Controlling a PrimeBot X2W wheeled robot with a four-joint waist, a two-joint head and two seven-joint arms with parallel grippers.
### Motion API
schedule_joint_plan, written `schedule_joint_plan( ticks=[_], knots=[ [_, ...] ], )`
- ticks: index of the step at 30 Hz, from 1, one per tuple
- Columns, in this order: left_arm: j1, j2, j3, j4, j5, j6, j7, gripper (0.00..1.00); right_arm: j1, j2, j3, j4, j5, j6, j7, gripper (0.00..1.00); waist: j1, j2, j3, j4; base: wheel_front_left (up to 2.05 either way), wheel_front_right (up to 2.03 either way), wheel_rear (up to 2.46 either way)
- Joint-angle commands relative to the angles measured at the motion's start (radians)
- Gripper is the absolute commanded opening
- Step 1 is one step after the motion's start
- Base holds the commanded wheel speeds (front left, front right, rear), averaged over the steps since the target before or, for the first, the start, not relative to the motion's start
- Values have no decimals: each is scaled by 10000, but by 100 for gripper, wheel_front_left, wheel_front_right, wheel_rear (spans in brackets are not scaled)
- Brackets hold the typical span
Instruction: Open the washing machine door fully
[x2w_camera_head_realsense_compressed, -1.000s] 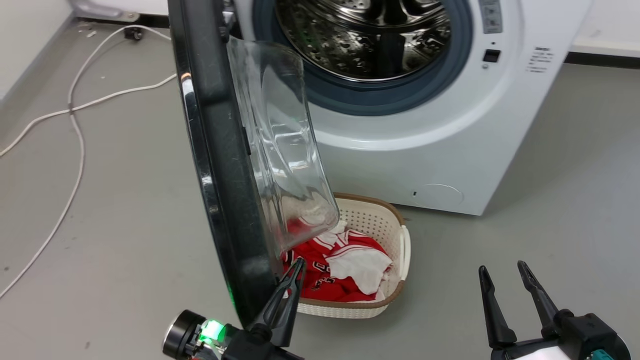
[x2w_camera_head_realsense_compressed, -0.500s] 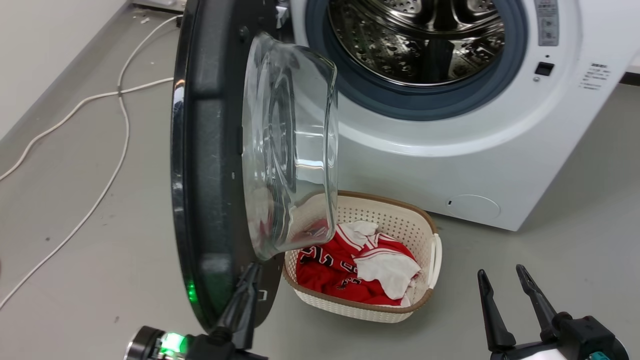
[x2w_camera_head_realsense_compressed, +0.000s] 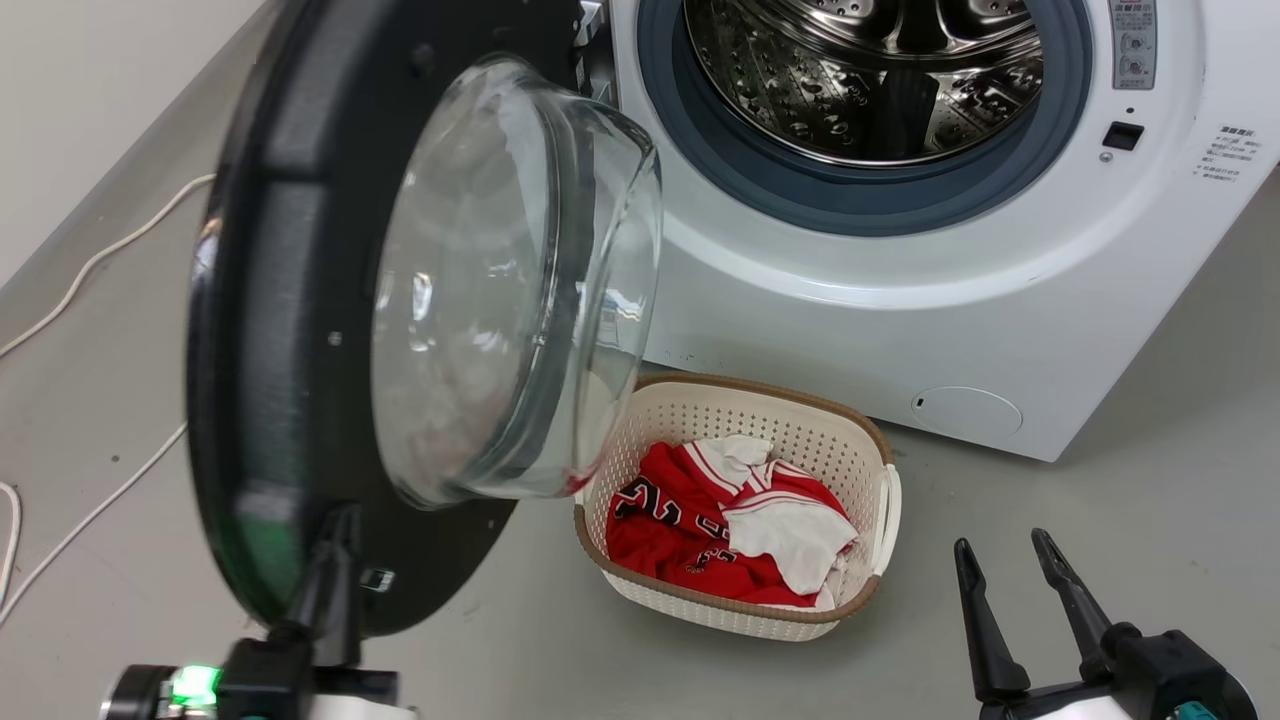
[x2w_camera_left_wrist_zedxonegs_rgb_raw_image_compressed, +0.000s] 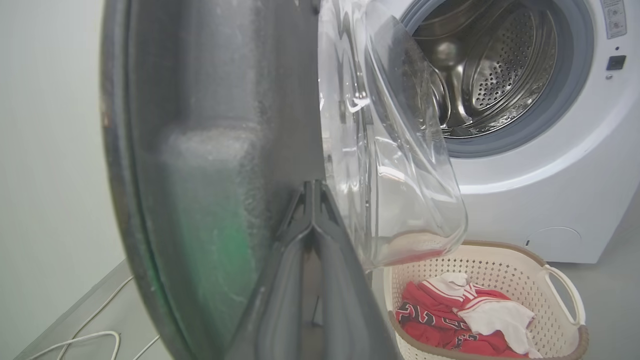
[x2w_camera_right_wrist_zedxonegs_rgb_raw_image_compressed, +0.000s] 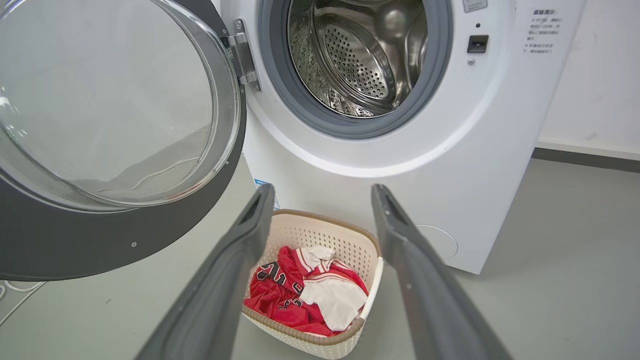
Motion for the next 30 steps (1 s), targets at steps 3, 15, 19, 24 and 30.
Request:
schedule_joint_plan(
  ticks=[3, 15, 19, 24, 30],
  knots=[
    [136, 37, 550, 238, -199, -24, 35, 0, 16, 21, -20, 3, -101, -7, -18, 100, 0, 0, 49, -9, 0, 0, 0],
    [-516, -231, 2145, 985, -588, -256, 37, 0, -121, 21, -27, -4, -333, -7, -17, 100, 0, 0, 336, -8, 0, 0, 0],
    [-974, -297, 2780, 1240, -730, -344, 29, 0, -237, 21, -8, 45, -443, -7, -17, 100, 0, 0, 552, -51, 0, 0, 0],
    [-1571, -261, 3505, 1755, -823, -549, 28, 0, -433, -44, 70, 23, -572, -7, -17, 100, 0, 0, 844, -208, 0, 0, 0],
    [-2194, 21, 4271, 2555, -707, -805, 28, 0, -693, -129, 125, -19, -633, -7, -17, 100, 0, 0, 1159, -582, 0, 0, 0]
  ],
)
